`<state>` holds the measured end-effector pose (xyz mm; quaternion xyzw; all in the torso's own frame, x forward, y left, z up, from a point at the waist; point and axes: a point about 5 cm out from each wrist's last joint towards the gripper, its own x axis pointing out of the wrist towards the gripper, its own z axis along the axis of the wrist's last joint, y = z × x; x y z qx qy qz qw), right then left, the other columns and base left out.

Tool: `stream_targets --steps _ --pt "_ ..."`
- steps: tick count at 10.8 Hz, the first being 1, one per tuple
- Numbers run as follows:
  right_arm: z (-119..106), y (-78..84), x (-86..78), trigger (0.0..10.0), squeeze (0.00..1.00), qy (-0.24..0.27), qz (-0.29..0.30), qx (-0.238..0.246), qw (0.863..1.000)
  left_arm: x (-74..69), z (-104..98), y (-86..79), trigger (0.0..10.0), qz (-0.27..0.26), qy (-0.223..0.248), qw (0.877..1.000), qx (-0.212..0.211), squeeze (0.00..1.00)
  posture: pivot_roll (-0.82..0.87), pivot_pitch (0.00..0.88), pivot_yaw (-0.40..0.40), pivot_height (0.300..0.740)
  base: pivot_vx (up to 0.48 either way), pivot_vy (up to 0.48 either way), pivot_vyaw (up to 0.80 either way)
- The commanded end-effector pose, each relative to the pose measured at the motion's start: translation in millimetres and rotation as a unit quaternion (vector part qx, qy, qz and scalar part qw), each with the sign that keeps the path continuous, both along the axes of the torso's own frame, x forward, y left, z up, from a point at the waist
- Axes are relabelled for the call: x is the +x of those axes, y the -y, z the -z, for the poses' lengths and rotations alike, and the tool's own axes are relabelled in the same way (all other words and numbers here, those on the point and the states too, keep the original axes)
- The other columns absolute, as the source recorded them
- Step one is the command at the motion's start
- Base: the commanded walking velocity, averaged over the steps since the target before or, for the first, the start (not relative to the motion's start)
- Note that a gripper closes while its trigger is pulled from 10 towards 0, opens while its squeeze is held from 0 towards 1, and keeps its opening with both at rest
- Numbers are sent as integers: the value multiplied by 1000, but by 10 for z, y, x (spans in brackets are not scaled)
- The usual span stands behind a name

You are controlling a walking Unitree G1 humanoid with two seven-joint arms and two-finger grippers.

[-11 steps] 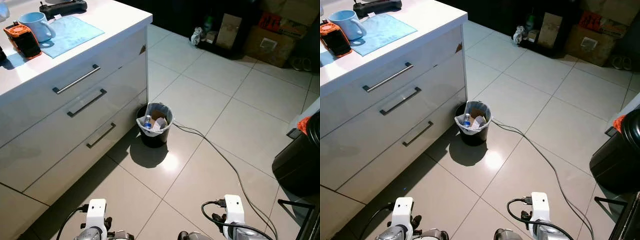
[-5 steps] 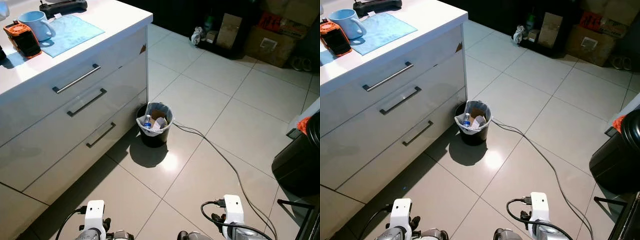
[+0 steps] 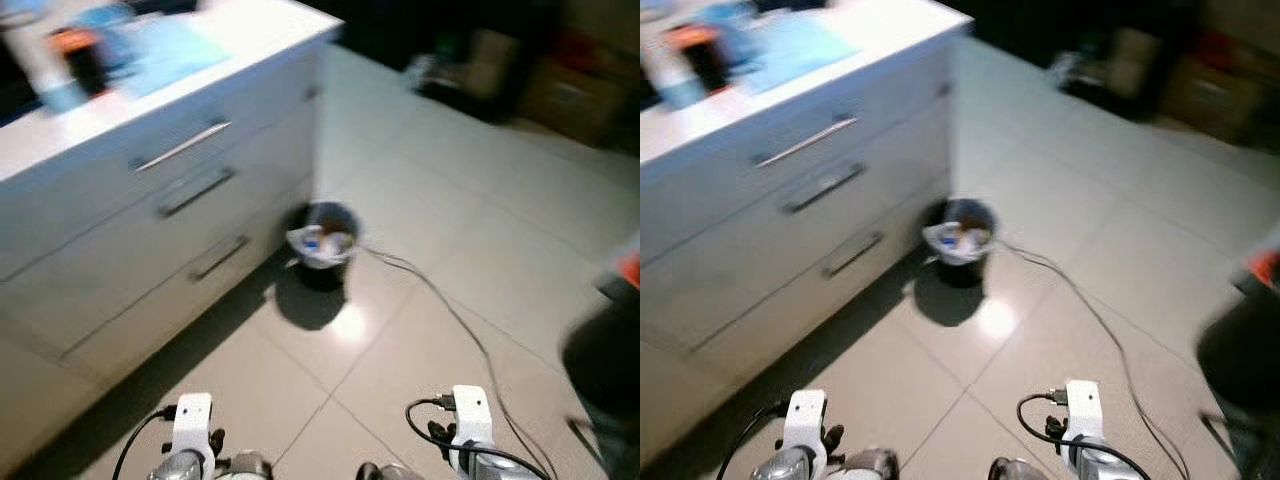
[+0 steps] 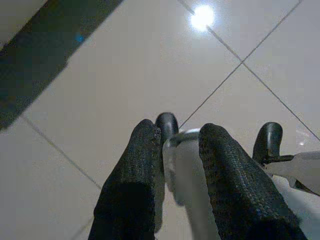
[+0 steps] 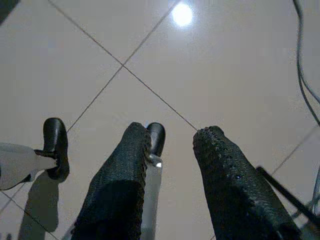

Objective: Kitchen organization

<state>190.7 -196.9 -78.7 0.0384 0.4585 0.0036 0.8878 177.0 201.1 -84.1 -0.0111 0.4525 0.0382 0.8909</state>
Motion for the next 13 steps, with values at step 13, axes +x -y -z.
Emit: stream_targets --steps 13 --pt "86 39 -194 10000 0 -25 10 -2 1000 -129 58 -15 10000 12 -26 1000 7 0 45 144 -12 723 0 0 800"
